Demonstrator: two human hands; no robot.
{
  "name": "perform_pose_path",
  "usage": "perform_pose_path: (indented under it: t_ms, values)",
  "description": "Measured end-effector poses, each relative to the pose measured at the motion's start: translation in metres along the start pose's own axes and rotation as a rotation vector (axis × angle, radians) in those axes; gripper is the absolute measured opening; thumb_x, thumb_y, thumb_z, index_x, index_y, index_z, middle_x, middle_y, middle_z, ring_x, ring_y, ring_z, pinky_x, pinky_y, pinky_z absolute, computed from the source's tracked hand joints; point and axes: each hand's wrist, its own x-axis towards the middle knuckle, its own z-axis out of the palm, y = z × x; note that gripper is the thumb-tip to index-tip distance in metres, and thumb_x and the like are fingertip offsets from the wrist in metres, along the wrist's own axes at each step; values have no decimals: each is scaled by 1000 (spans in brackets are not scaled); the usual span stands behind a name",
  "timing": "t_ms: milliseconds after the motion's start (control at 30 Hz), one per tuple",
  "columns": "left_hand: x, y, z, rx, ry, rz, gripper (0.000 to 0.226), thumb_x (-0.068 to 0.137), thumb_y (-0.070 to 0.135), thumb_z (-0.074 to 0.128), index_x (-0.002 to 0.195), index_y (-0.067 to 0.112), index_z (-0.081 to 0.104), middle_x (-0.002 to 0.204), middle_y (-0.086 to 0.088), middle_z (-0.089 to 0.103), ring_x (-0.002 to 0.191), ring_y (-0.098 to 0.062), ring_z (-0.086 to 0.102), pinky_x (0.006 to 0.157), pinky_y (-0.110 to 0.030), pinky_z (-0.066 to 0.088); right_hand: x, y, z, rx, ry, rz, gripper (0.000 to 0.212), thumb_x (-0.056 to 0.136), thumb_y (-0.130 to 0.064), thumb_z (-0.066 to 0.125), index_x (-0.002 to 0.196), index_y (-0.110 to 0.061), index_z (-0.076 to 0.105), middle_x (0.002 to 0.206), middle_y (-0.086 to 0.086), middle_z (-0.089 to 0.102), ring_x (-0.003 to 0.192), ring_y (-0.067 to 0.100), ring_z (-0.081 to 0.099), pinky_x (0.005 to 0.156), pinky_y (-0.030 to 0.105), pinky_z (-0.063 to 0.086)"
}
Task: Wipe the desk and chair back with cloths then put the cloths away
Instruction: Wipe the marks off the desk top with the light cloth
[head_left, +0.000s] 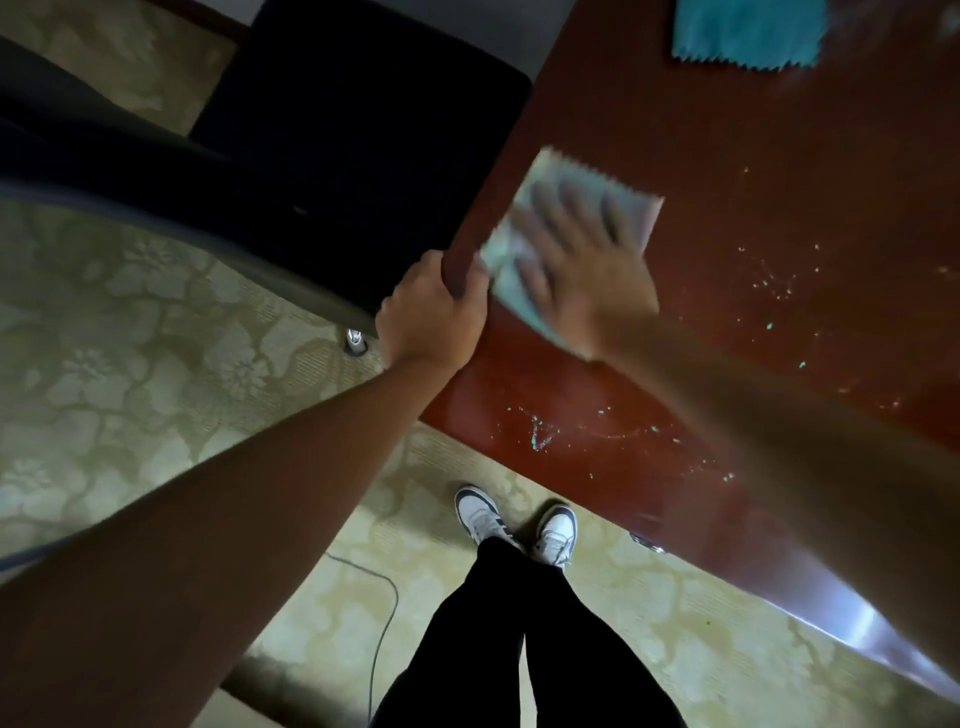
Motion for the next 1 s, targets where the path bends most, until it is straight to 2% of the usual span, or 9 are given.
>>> perform_pose_path:
  t_ms: [67,133,300,400,600,767,867,933,1000]
  values:
    - [1,-1,1,3,13,-4,53,91,61,37,106,16,61,102,-5,70,96,-35,64,83,-39,45,29,18,-5,22,39,125,59,103,-46,11,156,-22,17,165,6,15,152,29,7,122,52,5]
    - [1,0,2,5,31,2,54,92,62,33,103,17,61,99,-4,69,94,-33,63,81,-36,40,30,15,-2,45,62,142,60,103,-46,11,157,-20,16,165,6,12,153,29,5,122,52,4]
    - [0,3,0,1,41,-50,53,89,60,38,101,16,63,94,-10,70,92,-37,63,82,-41,47,-80,-48,15,17,38,-79,59,104,-47,19,156,-19,23,164,7,17,152,30,11,121,55,8]
    - [1,2,-2,-15,37,-48,45,91,55,44,101,16,63,94,-8,70,92,-36,62,80,-39,45,-87,-40,13,19,-44,-195,59,105,-48,17,156,-21,20,165,5,16,152,28,9,121,54,8]
    - [4,-1,1,-41,37,-80,51,88,62,36,101,23,66,92,-1,70,93,-27,64,87,-41,48,3,18,-2,47,65,179,60,103,-44,14,157,-18,16,165,8,13,152,30,6,122,53,5]
    - [5,-3,2,-7,65,-37,49,89,61,37,96,19,63,86,-5,68,86,-32,64,75,-37,42,-94,-56,18,35,29,-84,60,104,-48,19,156,-18,22,164,7,17,152,31,11,121,55,9]
    - [3,-3,3,10,63,-13,50,92,59,39,103,17,63,92,-6,69,91,-32,63,75,-34,36,-103,-52,16,36,-42,-200,59,104,-50,19,156,-22,22,164,5,17,152,28,9,121,54,8]
    - [4,-3,3,21,58,-2,50,92,58,40,105,16,62,94,-7,69,93,-34,63,74,-34,34,-69,-29,9,14,-27,-106,58,104,-48,19,157,-22,20,165,5,16,152,28,8,122,52,5]
    - [3,-4,1,23,50,7,49,93,58,40,106,16,62,94,-7,68,93,-35,63,74,-35,36,-29,0,2,42,25,130,58,104,-45,18,157,-21,18,165,6,14,152,29,7,122,51,3]
